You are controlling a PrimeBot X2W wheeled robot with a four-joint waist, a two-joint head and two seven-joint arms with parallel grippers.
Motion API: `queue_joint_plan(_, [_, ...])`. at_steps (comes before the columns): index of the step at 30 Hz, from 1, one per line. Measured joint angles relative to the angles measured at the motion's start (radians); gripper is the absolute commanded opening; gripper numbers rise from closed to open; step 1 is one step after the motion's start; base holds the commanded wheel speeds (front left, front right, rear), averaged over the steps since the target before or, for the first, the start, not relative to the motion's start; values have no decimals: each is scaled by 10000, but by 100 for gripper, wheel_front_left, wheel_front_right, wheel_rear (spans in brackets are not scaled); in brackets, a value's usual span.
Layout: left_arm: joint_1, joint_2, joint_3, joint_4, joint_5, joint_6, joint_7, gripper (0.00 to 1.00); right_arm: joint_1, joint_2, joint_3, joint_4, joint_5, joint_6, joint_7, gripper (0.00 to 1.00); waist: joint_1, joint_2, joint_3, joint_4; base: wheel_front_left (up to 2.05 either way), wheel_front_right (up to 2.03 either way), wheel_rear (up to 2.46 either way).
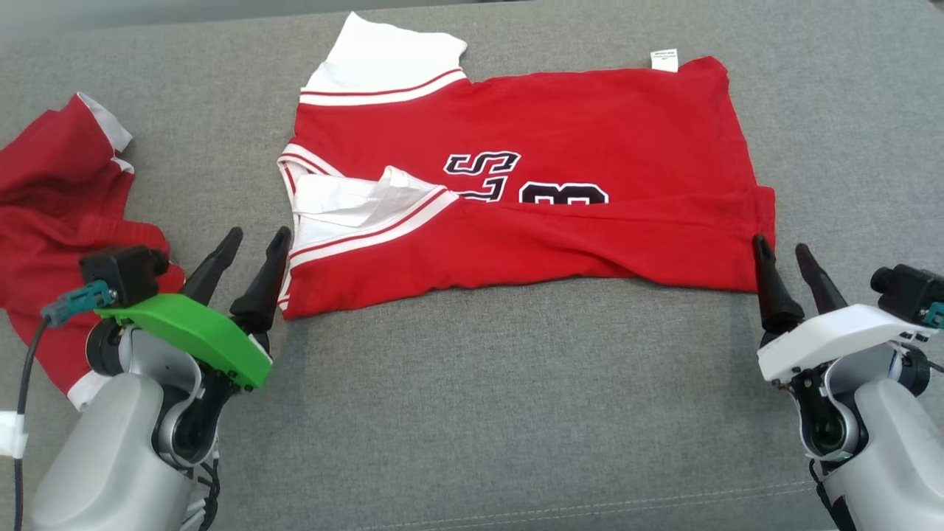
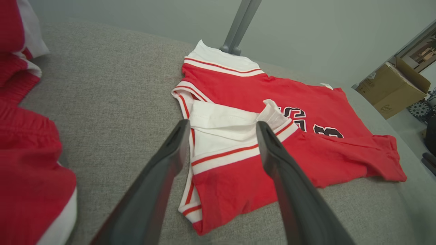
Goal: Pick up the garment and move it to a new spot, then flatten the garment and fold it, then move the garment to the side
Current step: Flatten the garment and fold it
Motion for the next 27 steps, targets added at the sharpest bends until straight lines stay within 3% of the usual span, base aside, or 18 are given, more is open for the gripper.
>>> queue_joint_plan(8, [525,2,-109,-165,169,27,-196,100,447,-25,123,15,-84,-4,134,100,0,0,-245,-83,0,0,0])
queue_joint_plan(27, [525,-44,-410,-102,368,205,6,100,73,10,25,617,2,-190,558,100,0,0,586,137,0,0,0])
